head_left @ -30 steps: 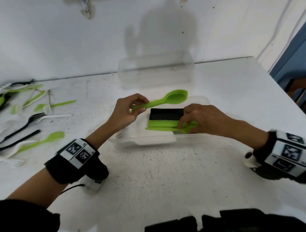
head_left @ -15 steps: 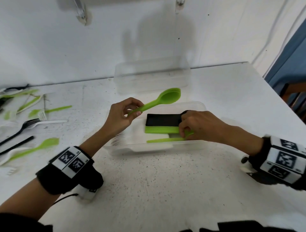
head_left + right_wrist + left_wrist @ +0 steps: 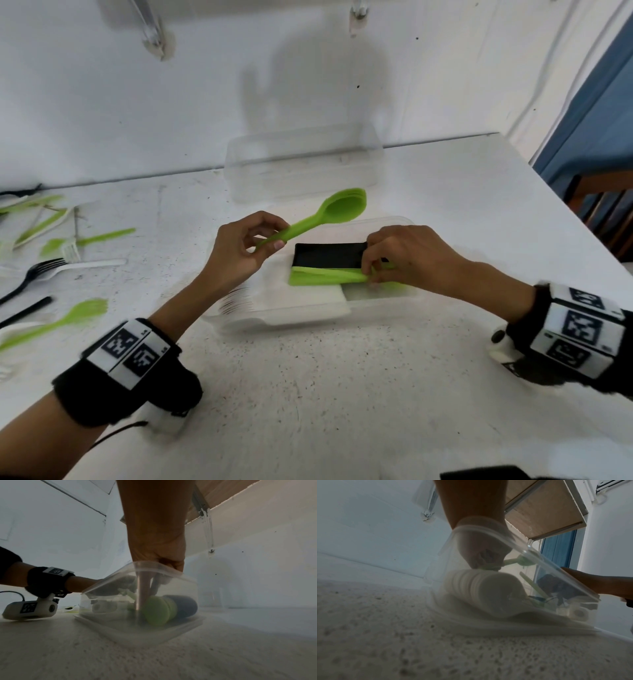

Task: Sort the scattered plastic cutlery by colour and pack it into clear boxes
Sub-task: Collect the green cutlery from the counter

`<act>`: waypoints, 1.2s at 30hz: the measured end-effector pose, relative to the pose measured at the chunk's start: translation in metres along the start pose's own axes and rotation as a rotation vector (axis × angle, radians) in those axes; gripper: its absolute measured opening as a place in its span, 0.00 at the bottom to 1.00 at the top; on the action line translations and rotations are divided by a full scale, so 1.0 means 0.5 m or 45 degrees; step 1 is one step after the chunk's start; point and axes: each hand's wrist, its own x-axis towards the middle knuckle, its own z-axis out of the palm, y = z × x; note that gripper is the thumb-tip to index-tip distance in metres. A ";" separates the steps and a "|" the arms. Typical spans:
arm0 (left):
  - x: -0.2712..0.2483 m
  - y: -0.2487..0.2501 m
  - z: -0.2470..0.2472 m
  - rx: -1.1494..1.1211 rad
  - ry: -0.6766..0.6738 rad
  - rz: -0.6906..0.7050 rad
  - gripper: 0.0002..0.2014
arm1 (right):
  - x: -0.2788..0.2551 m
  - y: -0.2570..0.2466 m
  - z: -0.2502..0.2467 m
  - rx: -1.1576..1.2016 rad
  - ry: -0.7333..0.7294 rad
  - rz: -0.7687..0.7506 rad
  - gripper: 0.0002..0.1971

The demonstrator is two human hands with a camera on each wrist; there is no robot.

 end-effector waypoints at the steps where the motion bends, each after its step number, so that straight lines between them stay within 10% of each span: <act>1: 0.000 0.002 0.000 -0.010 -0.023 0.000 0.15 | 0.001 0.003 -0.002 0.016 0.003 0.016 0.06; 17: -0.014 0.026 -0.029 0.119 -0.563 -0.029 0.15 | 0.017 0.014 0.001 0.170 -0.111 0.167 0.10; 36: -0.032 0.016 0.027 0.360 -0.413 0.107 0.15 | 0.016 0.034 -0.028 0.600 -0.410 0.037 0.10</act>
